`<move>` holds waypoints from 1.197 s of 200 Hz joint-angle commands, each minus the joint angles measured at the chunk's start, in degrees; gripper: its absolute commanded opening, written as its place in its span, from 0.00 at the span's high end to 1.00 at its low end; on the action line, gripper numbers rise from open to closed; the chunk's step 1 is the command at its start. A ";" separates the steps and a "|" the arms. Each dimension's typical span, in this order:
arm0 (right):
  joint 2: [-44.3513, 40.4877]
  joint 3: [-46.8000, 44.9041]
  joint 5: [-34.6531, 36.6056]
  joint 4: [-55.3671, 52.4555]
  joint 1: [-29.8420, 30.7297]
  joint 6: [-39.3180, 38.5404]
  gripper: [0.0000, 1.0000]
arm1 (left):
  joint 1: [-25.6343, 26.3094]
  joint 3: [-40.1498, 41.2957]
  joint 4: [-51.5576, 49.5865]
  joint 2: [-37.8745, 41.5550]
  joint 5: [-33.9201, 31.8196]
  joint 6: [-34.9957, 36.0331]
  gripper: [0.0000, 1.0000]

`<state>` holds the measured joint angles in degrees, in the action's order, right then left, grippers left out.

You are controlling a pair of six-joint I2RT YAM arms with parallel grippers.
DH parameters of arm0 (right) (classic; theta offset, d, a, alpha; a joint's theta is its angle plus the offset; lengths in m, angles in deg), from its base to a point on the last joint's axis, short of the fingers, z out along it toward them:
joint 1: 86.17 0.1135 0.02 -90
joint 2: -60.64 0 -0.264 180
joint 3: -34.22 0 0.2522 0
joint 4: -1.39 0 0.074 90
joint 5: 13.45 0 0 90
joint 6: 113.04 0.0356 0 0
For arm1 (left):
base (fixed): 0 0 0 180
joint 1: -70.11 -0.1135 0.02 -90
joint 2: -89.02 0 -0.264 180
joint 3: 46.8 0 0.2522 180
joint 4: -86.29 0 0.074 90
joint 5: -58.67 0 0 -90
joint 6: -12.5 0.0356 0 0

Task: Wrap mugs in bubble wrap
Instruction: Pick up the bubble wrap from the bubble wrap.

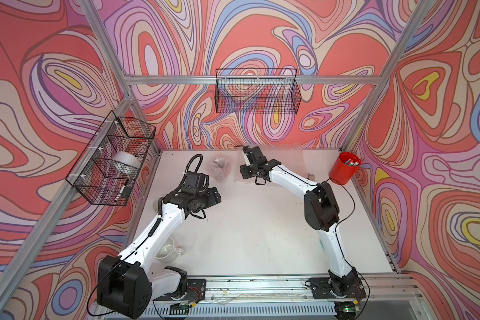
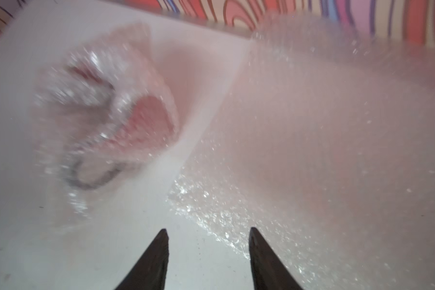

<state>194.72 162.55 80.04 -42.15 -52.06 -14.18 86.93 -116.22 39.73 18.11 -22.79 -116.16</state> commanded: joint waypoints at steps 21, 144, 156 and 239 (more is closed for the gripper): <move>5.31 3.40 0.92 -6.23 0.26 -4.89 0.41 | -0.41 1.74 5.13 0.01 4.95 -1.86 0.18; 11.42 8.31 0.64 -6.26 0.15 -7.29 0.51 | -0.39 2.71 4.53 -0.63 5.93 -1.62 0.20; 11.46 8.47 0.17 -6.23 0.02 -6.91 0.56 | -0.38 2.69 4.54 -0.63 5.99 -1.73 0.20; 4.55 8.69 -1.20 -5.53 -0.19 -6.15 1.00 | -0.41 3.79 4.10 0.61 5.51 -2.12 0.20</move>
<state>204.10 170.15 79.60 -47.35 -52.04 -20.58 86.89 -113.64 44.08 18.02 -17.20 -117.30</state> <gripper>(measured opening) 0.038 0.797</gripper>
